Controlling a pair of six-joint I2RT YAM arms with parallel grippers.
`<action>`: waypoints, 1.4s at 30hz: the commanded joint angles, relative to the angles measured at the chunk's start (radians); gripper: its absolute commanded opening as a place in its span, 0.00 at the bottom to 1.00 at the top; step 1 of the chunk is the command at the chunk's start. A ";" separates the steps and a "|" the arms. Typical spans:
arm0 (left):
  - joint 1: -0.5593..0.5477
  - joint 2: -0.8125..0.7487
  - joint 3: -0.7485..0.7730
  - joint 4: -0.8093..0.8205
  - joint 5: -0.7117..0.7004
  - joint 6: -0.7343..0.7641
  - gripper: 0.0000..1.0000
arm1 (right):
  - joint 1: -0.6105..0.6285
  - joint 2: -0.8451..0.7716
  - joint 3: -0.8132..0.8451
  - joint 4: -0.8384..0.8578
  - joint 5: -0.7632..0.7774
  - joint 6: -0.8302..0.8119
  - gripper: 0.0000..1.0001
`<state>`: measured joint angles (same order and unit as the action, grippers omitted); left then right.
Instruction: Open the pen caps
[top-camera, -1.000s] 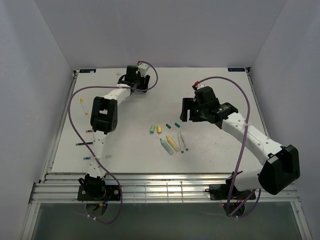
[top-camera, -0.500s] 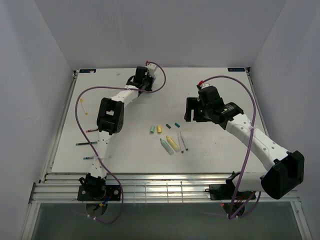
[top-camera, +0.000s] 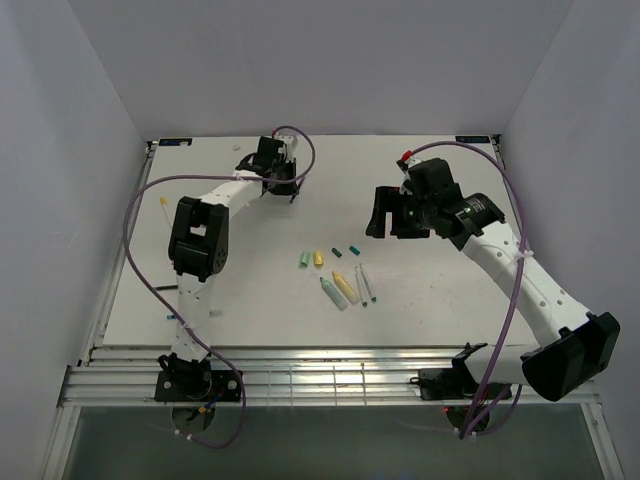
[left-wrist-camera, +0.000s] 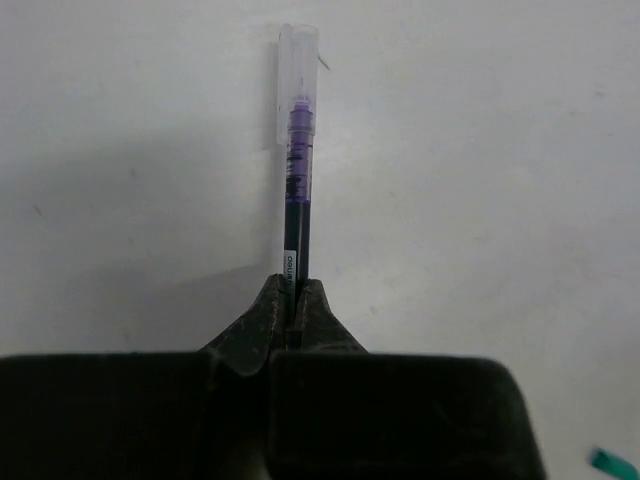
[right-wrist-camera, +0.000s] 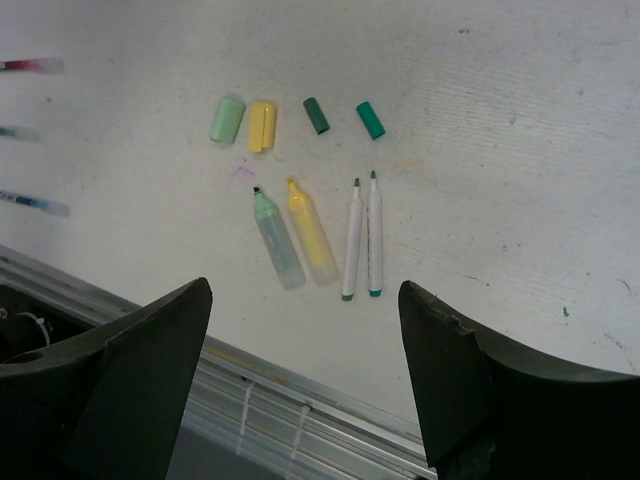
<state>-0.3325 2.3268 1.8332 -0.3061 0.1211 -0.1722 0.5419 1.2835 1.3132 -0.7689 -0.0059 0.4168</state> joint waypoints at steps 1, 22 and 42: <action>0.001 -0.259 -0.104 -0.111 0.205 -0.178 0.00 | -0.026 -0.003 0.043 -0.046 -0.184 -0.003 0.82; -0.083 -1.127 -0.684 -0.252 0.430 -0.478 0.00 | -0.031 0.301 0.221 0.385 -0.609 0.373 0.79; -0.085 -1.092 -0.637 -0.257 0.446 -0.411 0.00 | -0.007 0.379 0.115 0.622 -0.694 0.559 0.61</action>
<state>-0.4149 1.2407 1.1473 -0.5694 0.5472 -0.6075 0.5224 1.6444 1.4227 -0.2031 -0.6701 0.9527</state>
